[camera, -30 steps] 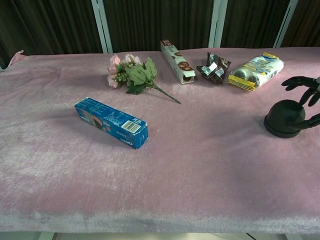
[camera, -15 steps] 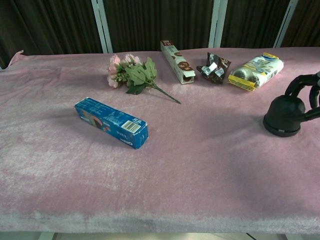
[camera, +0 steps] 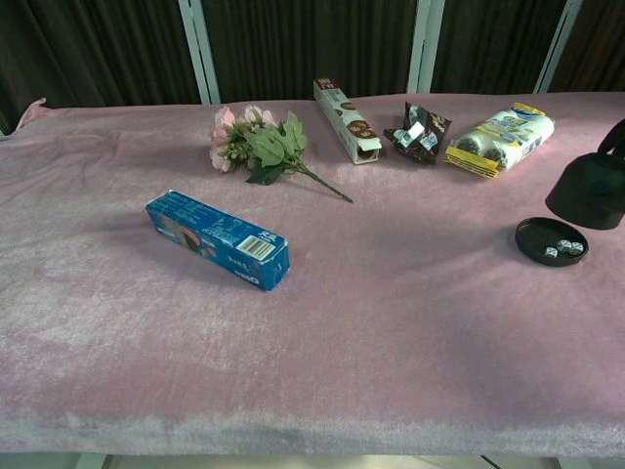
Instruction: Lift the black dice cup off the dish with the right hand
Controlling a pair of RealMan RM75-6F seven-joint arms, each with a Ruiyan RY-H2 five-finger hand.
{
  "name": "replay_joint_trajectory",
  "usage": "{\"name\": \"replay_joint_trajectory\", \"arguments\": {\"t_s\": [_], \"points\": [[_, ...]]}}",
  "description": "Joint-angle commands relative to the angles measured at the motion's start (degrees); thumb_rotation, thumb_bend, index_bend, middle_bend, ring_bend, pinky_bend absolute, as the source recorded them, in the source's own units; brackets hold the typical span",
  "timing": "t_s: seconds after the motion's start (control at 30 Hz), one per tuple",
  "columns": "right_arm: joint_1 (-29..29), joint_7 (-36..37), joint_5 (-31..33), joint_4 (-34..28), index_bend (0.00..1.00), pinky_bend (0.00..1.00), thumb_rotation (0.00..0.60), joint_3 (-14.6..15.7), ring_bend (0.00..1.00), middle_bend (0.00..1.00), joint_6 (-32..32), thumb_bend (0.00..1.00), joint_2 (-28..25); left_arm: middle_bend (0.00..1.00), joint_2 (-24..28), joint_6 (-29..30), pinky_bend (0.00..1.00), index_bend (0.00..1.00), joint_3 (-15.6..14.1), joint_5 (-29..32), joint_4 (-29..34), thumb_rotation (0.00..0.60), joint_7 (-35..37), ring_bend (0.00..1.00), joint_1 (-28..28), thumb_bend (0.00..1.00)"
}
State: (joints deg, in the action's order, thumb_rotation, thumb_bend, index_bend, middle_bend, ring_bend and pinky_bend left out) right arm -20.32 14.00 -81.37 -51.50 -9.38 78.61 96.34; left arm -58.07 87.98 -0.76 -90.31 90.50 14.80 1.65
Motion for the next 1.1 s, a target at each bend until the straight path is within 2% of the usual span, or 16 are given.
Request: {"name": "replay_joint_trajectory", "arguments": {"t_s": [0.03,0.43,0.53,0.67,0.77,0.83,0.9,1.1], "points": [[2.18,-3.92,1.27,-2.50,0.76,0.83,0.600,1.08,0.78,0.63,-0.87,0.22,-2.40,0.24,0.00,-0.01,0.47,0.39,-0.02,-0.02,0.06,0.600,-0.09,0.16,0.01,0.47],[4.04,-12.14,7.11,-3.52,0.75,0.82,0.600,1.52,0.77,0.63,-8.69,0.22,-4.09,0.24,0.06,-0.13,0.47,0.39,0.03,0.19,0.10,0.600,0.12,0.16,0.03,0.47],[4.16,-11.56,6.39,-4.77,0.63,0.74,0.600,2.04,0.64,0.59,-9.08,0.22,-4.96,0.24,0.07,-0.03,0.47,0.39,0.00,0.13,0.07,0.600,0.21,0.16,-0.03,0.47],[5.14,-9.60,4.24,-7.62,0.34,0.52,0.600,2.72,0.31,0.36,-6.58,0.22,-6.76,0.24,0.07,-0.08,0.47,0.39,0.04,0.19,0.03,0.600,0.28,0.16,0.00,0.47],[6.30,-8.22,1.63,-11.70,0.04,0.34,0.600,4.18,0.11,0.15,-4.35,0.22,-9.83,0.24,0.07,-0.13,0.47,0.39,0.08,0.25,0.02,0.600,0.20,0.16,0.04,0.47],[7.47,-7.61,0.02,-15.01,0.00,0.27,0.600,4.80,0.03,0.07,-1.75,0.22,-12.07,0.24,0.04,-0.10,0.47,0.39,0.05,0.17,0.05,0.600,0.13,0.16,0.03,0.47],[8.62,-7.36,-1.07,-17.80,0.00,0.26,0.600,5.16,0.01,0.04,0.65,0.22,-13.90,0.24,0.02,-0.09,0.47,0.39,0.04,0.13,0.05,0.600,0.03,0.16,0.04,0.47],[13.45,-0.97,-4.39,-25.04,0.00,0.25,0.600,4.67,0.01,0.03,11.77,0.22,-17.26,0.24,0.00,-0.21,0.47,0.39,-0.03,0.13,0.24,0.600,-0.52,0.16,0.05,0.47]]}}
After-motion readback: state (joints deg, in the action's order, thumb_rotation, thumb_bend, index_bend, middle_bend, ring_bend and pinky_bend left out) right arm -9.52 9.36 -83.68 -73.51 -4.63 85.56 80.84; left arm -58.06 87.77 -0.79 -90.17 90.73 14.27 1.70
